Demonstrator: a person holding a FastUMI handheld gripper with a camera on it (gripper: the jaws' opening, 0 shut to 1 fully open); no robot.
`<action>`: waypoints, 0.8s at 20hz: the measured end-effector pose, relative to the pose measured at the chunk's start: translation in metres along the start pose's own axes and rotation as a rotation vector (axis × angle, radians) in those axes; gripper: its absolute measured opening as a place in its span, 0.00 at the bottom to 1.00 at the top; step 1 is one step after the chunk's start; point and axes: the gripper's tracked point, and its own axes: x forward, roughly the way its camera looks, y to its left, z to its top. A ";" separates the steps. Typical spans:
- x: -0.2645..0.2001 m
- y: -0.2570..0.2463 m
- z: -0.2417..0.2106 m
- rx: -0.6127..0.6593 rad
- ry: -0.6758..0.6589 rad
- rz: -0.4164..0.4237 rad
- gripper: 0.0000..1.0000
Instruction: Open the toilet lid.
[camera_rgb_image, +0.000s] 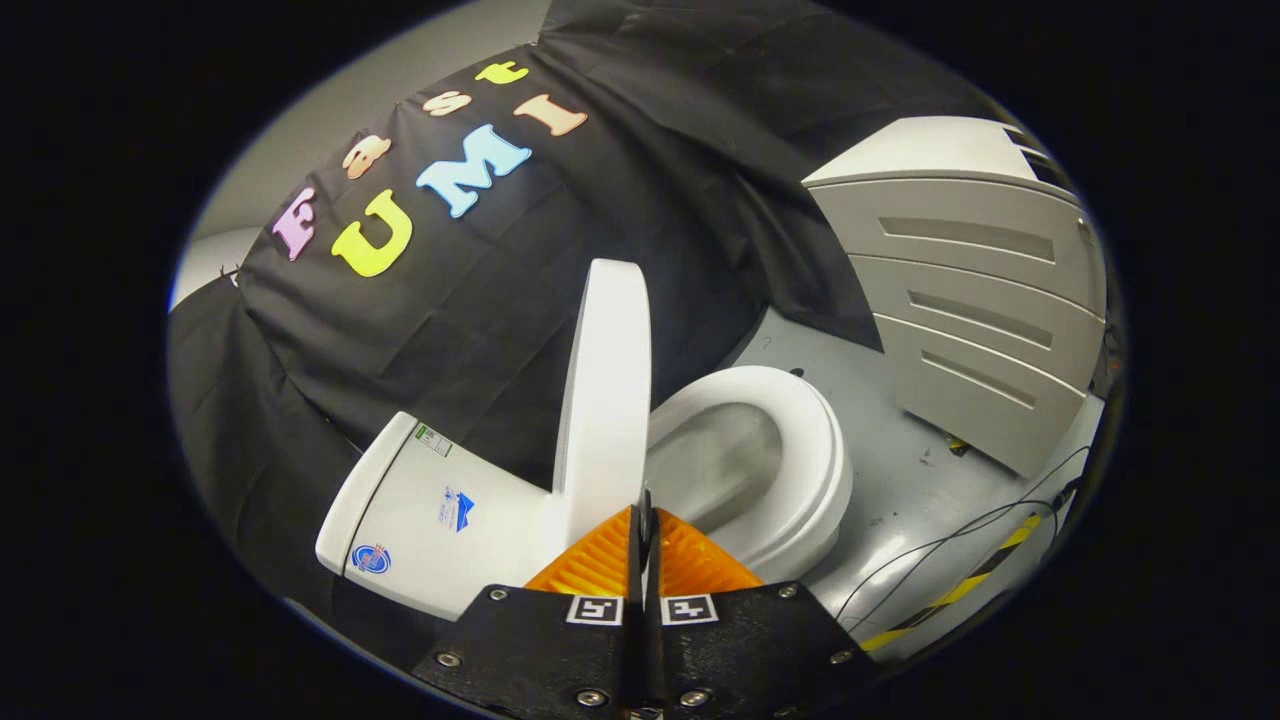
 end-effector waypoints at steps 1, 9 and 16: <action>-0.002 0.005 0.001 -0.015 -0.007 0.004 0.00; -0.010 0.034 0.002 -0.158 -0.032 0.023 0.00; -0.018 0.067 0.003 -0.261 -0.058 0.047 0.00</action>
